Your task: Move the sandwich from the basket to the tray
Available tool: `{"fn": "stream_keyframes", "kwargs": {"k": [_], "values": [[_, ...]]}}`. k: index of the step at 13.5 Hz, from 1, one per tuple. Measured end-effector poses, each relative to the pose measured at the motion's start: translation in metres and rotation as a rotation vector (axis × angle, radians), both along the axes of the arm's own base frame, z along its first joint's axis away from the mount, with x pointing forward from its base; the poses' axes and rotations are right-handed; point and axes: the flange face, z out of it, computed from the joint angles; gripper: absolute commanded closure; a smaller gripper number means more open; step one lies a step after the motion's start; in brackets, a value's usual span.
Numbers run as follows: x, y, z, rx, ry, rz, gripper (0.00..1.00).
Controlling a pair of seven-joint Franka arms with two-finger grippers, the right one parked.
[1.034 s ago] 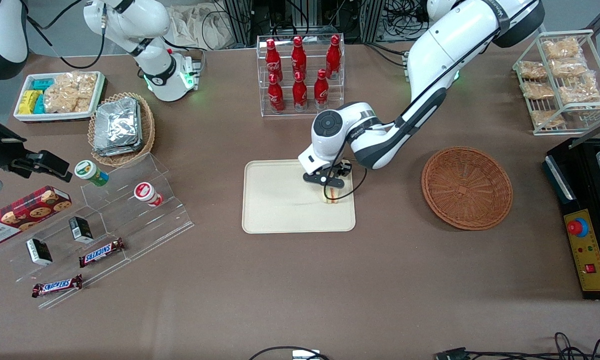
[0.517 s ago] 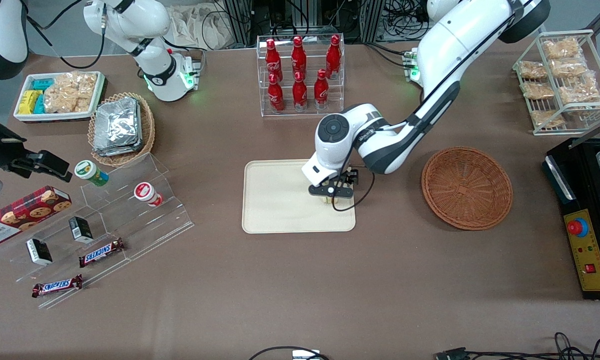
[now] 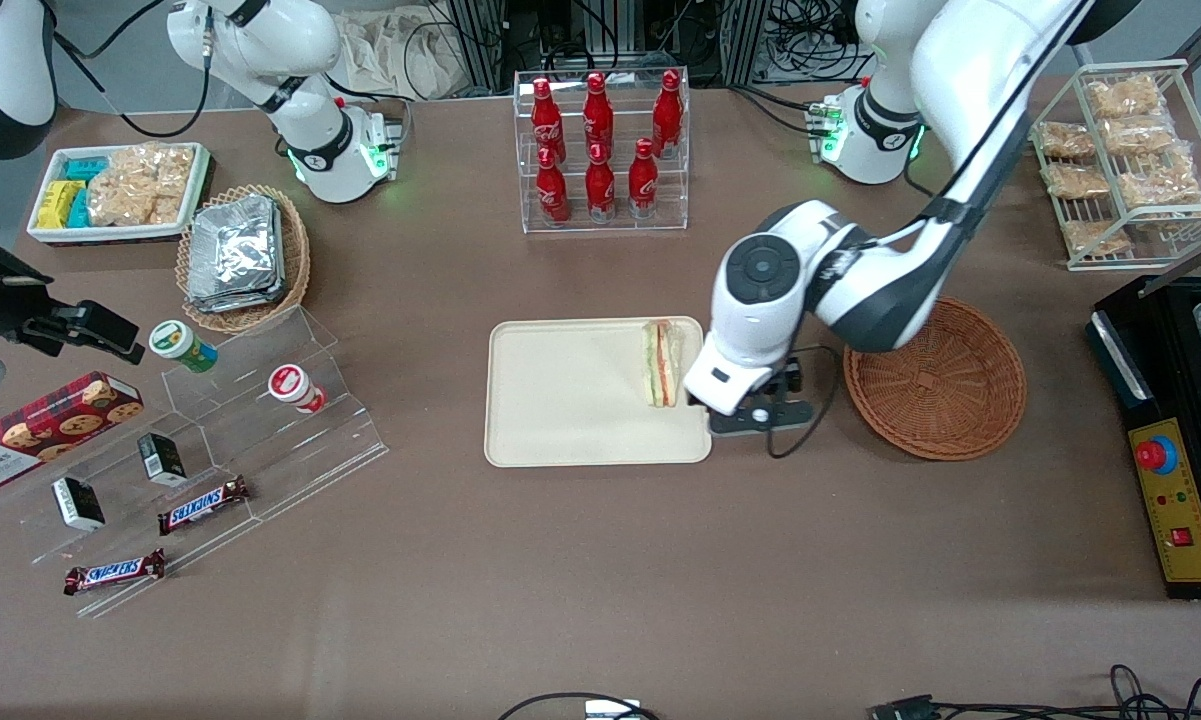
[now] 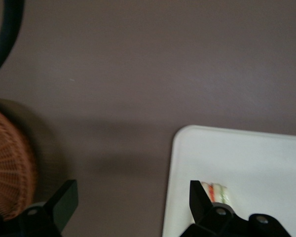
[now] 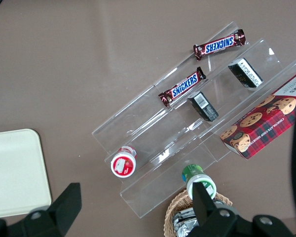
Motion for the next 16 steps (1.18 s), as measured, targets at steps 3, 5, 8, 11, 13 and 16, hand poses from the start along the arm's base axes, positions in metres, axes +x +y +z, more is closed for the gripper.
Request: {"fn": "stream_keyframes", "kwargs": {"k": [3,5,8,11,13,16], "values": [[0.019,0.04,0.045,-0.035,-0.01,0.115,0.0],[0.027,0.06,0.07,-0.021,0.004,0.15,0.0],[0.037,0.087,0.093,-0.048,0.04,0.144,0.0],[0.04,0.125,0.119,-0.082,0.08,0.098,0.0],[0.036,0.163,0.143,-0.108,0.111,0.065,0.0],[0.018,0.221,0.184,-0.12,0.153,-0.007,0.0]]}}
